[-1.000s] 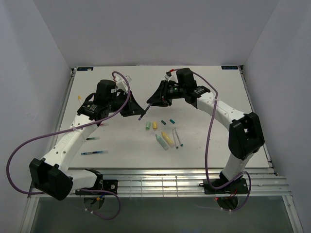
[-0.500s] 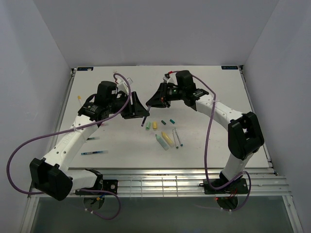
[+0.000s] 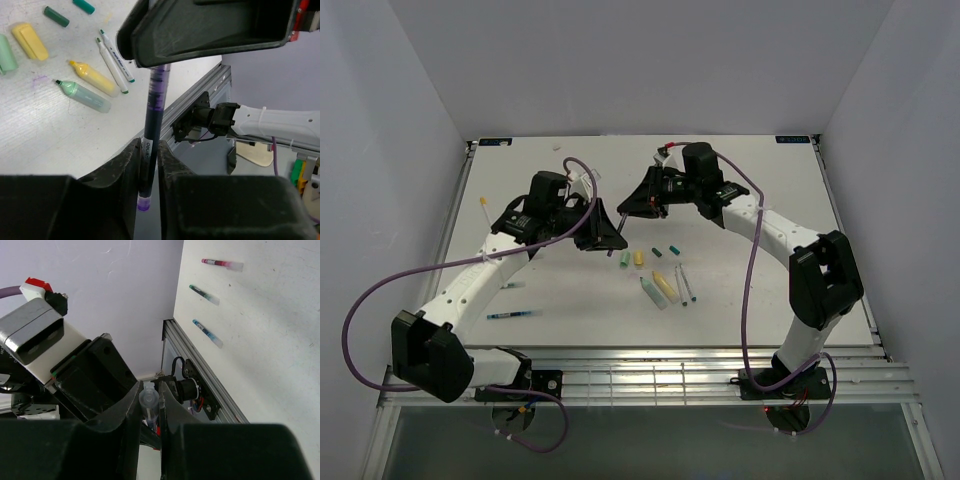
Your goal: Open the pen caps
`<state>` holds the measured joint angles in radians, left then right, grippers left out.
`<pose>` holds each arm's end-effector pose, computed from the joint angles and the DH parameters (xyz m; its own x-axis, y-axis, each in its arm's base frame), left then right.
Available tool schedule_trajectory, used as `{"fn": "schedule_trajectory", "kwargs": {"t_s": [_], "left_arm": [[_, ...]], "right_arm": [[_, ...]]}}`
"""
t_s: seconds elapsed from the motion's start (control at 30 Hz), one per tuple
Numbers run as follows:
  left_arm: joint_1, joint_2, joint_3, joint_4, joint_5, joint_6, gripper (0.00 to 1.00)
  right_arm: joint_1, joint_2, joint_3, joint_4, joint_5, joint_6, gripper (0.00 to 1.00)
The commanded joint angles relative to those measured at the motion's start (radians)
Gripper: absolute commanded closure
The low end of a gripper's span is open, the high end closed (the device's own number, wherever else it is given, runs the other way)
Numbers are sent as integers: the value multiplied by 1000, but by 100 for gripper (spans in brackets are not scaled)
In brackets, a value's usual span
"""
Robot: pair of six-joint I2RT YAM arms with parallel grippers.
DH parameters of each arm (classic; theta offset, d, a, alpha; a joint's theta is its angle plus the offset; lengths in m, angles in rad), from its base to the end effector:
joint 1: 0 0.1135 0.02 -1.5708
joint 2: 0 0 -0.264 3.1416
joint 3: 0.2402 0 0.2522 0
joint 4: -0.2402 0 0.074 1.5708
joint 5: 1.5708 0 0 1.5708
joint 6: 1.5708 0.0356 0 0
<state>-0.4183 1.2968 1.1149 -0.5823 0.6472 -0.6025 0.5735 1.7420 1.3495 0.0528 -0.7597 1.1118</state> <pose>0.2419 -0.1310 0.3115 -0.9300 -0.0813 -0.3584 0.2364 0.6142 -0.7529 0.3297 0.2422 0.3021 -0.9657 0.1501 -0.2120 -0.1650 0.2758 0.9469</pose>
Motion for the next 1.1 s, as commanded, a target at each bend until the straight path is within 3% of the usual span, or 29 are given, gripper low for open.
{"fn": "schedule_trajectory", "kwargs": {"t_s": [0.0, 0.07, 0.13, 0.3, 0.47, 0.63, 0.8, 0.93, 0.97, 1.07], "left_arm": [[1, -11, -12, 16, 23, 10, 74], [1, -13, -21, 15, 23, 9, 91], [1, -17, -33, 15, 28, 6, 100], [1, -74, -98, 18, 23, -3, 100], [0, -152, -193, 12, -1, -25, 100], [-2, -241, -265, -19, -50, -36, 100], [-2, -289, -325, -42, -110, -52, 100], [-2, -300, -368, -48, -141, -72, 100], [-2, -306, -374, -50, -152, -75, 100], [-2, -300, -394, -47, -164, -83, 100]], "right_arm": [[14, -4, 48, 71, -21, 26, 92], [15, 8, 51, 78, -15, 28, 92], [14, 20, 66, 85, -4, 22, 92], [2, 91, 172, 108, 106, -58, 92], [-40, 244, 384, 58, 266, -70, 92], [-34, 447, 677, -244, 235, -110, 92], [5, 433, 585, -258, 208, -170, 92], [49, 583, 807, -654, 212, -412, 92], [63, 593, 833, -695, 226, -496, 92], [109, 561, 746, -708, 273, -550, 92]]}}
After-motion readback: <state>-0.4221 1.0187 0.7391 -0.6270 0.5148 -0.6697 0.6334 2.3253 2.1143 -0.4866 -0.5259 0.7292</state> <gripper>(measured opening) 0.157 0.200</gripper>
